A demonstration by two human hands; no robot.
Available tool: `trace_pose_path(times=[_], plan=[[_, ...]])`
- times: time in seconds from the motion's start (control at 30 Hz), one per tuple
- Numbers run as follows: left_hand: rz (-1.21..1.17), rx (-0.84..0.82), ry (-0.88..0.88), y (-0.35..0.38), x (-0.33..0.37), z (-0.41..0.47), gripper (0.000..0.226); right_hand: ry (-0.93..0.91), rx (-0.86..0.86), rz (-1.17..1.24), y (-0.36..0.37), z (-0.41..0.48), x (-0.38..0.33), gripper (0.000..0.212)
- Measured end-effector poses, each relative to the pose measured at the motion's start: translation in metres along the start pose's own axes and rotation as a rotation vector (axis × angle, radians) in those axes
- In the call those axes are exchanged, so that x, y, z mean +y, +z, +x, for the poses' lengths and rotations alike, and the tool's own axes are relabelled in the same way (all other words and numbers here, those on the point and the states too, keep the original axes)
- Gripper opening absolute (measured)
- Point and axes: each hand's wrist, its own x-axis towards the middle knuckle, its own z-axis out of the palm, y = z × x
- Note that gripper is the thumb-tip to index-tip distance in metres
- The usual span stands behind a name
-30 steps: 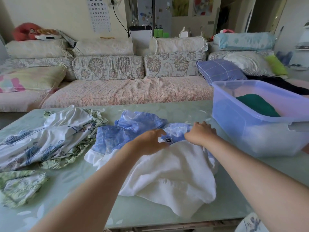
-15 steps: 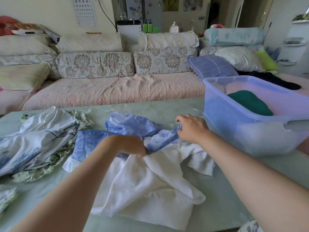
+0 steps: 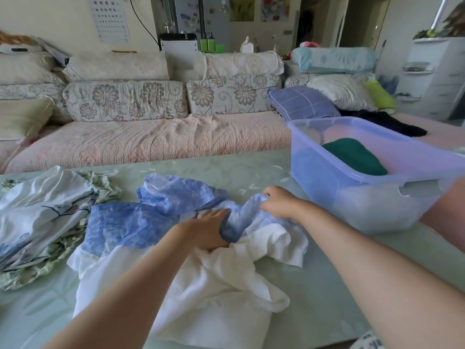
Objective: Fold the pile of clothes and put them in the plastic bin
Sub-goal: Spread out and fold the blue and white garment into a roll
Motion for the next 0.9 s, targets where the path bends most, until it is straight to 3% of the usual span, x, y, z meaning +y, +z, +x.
trace_pose_path(times=[0.07, 0.17, 0.23, 0.3, 0.37, 0.43, 0.53, 0.6, 0.67, 0.73, 0.8, 0.9], plan=[[-0.026, -0.014, -0.026, 0.003, -0.005, 0.008, 0.106, -0.023, 0.060, -0.179, -0.006, -0.001, 0.006, 0.008], [-0.116, -0.060, -0.111, 0.007, -0.014, 0.014, 0.106, 0.043, 0.117, -0.600, -0.010, 0.000, 0.017, 0.041], [-0.153, -0.026, -0.137, 0.005, -0.015, 0.014, 0.096, 0.082, 0.124, -0.774, -0.006, 0.002, 0.018, 0.054], [-0.089, 0.119, -0.130, 0.004, -0.014, 0.014, 0.077, -0.091, 0.170, -0.866, 0.001, 0.008, 0.014, 0.063], [-0.012, 0.097, -0.088, 0.003, -0.013, 0.015, 0.073, -0.375, 0.170, -0.777, 0.012, 0.010, 0.002, 0.068], [0.048, -0.057, -0.043, 0.006, -0.013, 0.014, 0.075, -0.497, 0.046, -0.594, 0.027, 0.005, -0.016, 0.071], [-0.010, -0.020, -0.038, 0.001, -0.020, 0.015, 0.072, -0.407, -0.174, -0.529, 0.052, 0.002, -0.031, 0.068], [-0.150, 0.130, -0.083, -0.014, -0.030, 0.013, 0.048, -0.310, -0.208, -0.597, 0.057, 0.004, -0.039, 0.056], [-0.150, 0.299, -0.086, -0.031, -0.046, 0.009, 0.021, -0.277, -0.102, -0.724, 0.058, 0.010, -0.052, 0.043], [-0.142, 0.476, -0.130, -0.043, -0.066, 0.005, 0.022, -0.282, 0.037, -0.745, 0.064, 0.020, -0.064, 0.038], [-0.113, 0.606, -0.188, -0.052, -0.085, 0.000, 0.023, -0.296, 0.147, -0.612, 0.074, 0.032, -0.074, 0.034], [-0.098, 0.627, -0.338, -0.057, -0.112, 0.001, 0.041, -0.372, 0.258, -0.364, 0.088, 0.049, -0.088, 0.043]])
